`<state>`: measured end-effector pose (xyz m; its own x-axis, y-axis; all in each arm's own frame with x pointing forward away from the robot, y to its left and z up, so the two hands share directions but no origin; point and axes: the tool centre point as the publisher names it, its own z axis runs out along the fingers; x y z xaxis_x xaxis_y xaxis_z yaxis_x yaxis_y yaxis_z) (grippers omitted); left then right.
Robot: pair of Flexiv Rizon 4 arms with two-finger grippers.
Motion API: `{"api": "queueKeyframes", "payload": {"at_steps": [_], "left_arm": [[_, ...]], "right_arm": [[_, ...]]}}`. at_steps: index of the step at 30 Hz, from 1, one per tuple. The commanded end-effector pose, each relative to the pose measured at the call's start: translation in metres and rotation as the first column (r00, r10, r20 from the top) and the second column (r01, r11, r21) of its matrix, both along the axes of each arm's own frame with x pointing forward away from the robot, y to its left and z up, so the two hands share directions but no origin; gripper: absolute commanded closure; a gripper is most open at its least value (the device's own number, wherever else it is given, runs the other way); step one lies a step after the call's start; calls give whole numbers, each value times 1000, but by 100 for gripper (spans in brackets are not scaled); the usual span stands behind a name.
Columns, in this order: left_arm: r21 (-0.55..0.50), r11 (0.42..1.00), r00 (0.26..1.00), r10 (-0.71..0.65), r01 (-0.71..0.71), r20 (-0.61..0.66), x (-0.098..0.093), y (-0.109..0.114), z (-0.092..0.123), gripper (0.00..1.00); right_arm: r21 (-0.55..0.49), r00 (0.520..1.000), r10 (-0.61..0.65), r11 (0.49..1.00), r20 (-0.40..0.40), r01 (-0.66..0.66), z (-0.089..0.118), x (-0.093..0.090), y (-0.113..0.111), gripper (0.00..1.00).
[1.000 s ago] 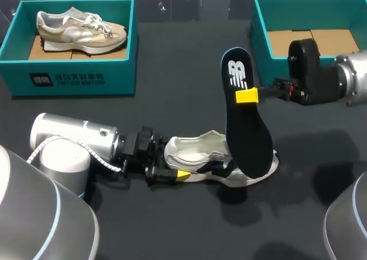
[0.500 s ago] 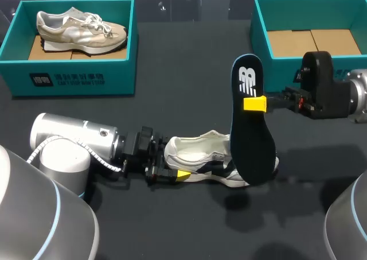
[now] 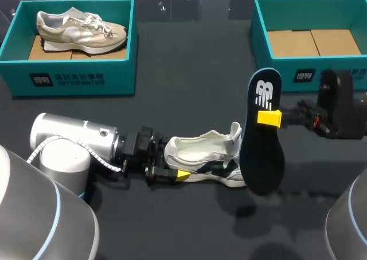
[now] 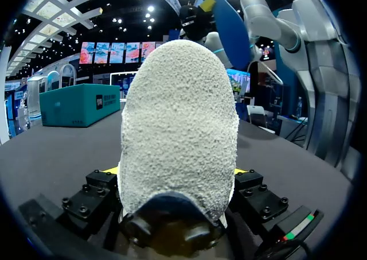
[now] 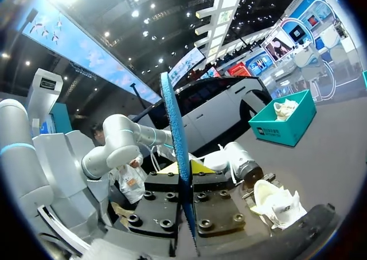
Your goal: Take the shoe out of the shoebox, open the shoe tongue, remove and reinsert the insole, then place the shoe into the shoebox
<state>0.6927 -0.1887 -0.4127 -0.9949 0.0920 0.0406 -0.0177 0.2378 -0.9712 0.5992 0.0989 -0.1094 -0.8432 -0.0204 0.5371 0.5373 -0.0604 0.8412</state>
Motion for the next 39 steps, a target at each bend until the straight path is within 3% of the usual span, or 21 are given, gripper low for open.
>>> {"api": "queueKeyframes", "payload": {"at_steps": [1,17,18,19,20,21,26,31,39], "left_arm": [[0,1000,1000,0,0,0,0,-1,-2,100],[21,1000,1000,-2,2,-27,-1,0,-1,100],[34,999,1000,-6,7,-26,-2,1,-1,90],[43,999,1000,-4,6,-31,-2,2,-2,53],[55,998,999,6,-4,-38,-2,4,-2,3],[67,998,999,9,-6,-38,-1,5,-2,0],[126,992,998,26,-19,-52,0,15,0,0],[299,954,999,40,-31,-24,0,28,13,0],[299,954,999,40,-31,-24,0,28,13,0]], "right_arm": [[-21,1000,-20,1000,10,20,2,-8,-2,100],[-25,1000,-1,1000,13,1,1,-10,-4,100],[-25,1000,-1,1000,13,1,1,-10,-4,100],[-25,1000,-1,1000,13,1,1,-10,-4,100],[-25,1000,-1,1000,13,1,1,-10,-4,100],[-25,1000,-1,1000,13,1,1,-10,-4,100],[-25,1000,-1,1000,13,1,1,-10,-4,100],[-25,1000,-1,1000,13,1,1,-10,-4,100],[-25,1000,-1,1000,13,1,1,-10,-4,100]]}}
